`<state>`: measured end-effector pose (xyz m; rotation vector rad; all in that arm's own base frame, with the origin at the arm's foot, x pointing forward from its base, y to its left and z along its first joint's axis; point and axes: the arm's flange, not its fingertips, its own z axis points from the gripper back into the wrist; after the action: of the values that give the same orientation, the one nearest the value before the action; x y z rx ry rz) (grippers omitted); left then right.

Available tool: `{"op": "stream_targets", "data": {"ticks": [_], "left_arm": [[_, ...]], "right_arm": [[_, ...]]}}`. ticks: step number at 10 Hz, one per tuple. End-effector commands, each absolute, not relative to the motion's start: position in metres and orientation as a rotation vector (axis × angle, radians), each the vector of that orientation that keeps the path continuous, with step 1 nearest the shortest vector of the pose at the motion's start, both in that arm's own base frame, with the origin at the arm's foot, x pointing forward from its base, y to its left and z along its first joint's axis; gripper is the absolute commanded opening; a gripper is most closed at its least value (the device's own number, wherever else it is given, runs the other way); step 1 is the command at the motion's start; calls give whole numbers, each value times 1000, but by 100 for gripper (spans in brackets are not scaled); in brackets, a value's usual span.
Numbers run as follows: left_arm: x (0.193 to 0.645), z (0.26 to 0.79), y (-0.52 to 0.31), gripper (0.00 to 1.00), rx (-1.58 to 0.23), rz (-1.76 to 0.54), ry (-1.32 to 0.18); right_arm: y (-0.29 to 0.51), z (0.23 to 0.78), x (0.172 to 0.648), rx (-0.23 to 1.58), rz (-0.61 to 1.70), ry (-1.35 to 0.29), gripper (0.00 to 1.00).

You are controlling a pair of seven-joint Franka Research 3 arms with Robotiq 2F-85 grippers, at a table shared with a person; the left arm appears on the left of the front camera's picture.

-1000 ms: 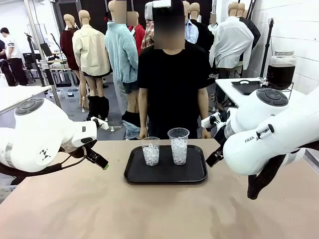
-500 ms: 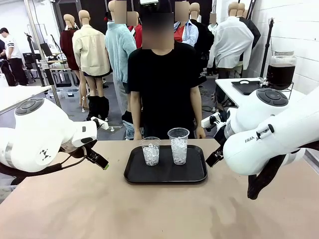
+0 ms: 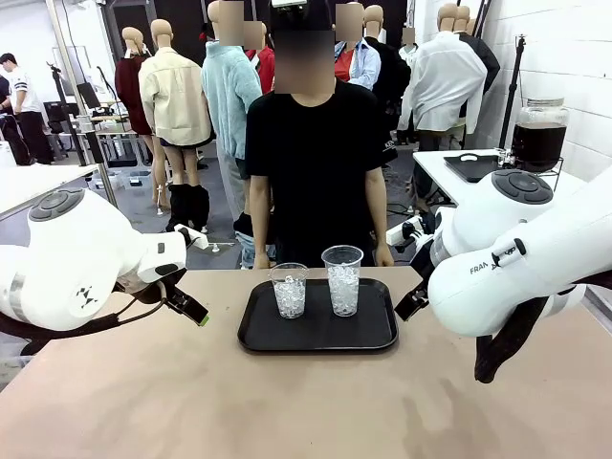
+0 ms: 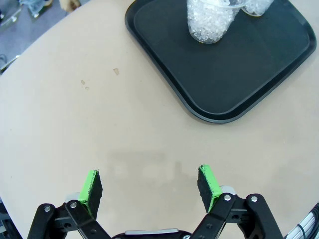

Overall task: Pour the drink into the iced cup.
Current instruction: Pick up the iced cup indicated by the human and present it to them.

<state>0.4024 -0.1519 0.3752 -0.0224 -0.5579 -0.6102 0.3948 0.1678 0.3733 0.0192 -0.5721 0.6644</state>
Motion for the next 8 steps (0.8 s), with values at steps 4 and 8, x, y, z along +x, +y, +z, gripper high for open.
{"op": "stream_targets", "data": {"ticks": [4,8], "left_arm": [[403,375,-151,100,-22,-609,-558],[403,375,-151,100,-22,-609,-558]], "right_arm": [[168,373,395,20,663,-572,100],[168,373,395,20,663,-572,100]]}}
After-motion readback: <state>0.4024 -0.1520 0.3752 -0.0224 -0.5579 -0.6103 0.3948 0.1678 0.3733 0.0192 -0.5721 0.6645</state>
